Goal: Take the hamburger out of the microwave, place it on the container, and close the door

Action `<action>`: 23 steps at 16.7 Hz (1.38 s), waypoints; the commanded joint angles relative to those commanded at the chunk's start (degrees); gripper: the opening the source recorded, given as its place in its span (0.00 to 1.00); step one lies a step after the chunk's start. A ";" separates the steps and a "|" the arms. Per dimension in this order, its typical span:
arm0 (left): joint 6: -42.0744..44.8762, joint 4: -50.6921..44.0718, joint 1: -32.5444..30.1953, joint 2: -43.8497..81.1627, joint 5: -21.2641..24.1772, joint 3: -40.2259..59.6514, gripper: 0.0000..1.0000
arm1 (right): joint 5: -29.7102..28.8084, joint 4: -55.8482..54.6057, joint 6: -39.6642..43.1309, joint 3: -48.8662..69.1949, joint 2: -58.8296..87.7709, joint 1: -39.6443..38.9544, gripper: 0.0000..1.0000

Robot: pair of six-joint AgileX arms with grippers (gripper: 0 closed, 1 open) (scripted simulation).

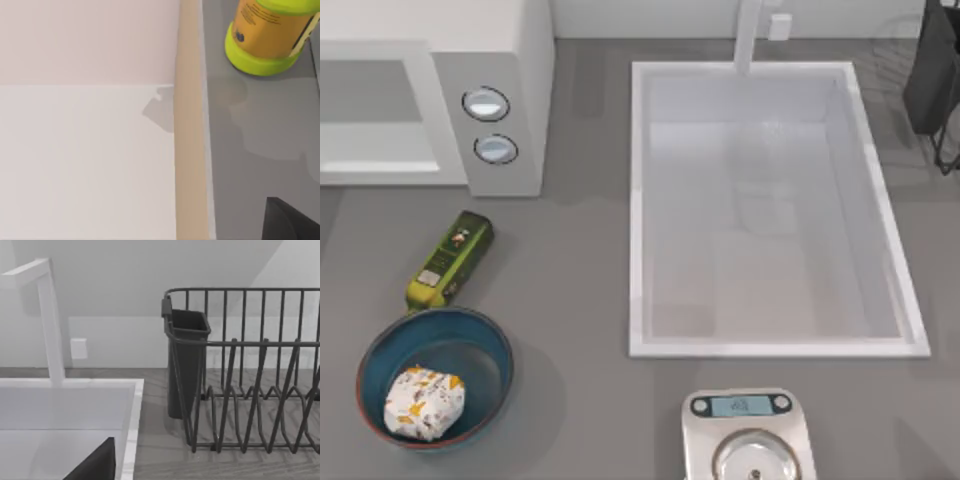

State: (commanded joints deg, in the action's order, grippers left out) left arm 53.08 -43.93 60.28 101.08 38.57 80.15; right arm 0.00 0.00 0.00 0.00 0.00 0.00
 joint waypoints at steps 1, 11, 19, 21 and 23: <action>0.00 0.00 0.00 0.00 0.00 0.00 0.00 | 0.00 0.00 0.00 0.00 0.00 0.00 1.00; 0.22 15.92 0.06 4.70 0.06 -10.45 0.00 | 0.00 0.00 0.00 0.00 0.00 0.00 1.00; 0.26 21.69 -0.09 6.62 0.16 -15.15 0.00 | 0.00 0.00 0.00 0.00 0.00 0.00 1.00; -0.36 22.27 -0.65 5.70 -0.12 -16.07 0.00 | 0.00 0.00 0.00 0.00 0.00 0.00 1.00; -2.19 24.03 -2.32 2.63 -0.96 -19.37 0.00 | 0.00 0.00 0.00 0.00 0.00 0.00 1.00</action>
State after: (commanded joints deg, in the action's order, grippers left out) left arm 50.90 -19.90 57.96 103.71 37.60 60.78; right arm 0.00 0.00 0.00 0.00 0.00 0.00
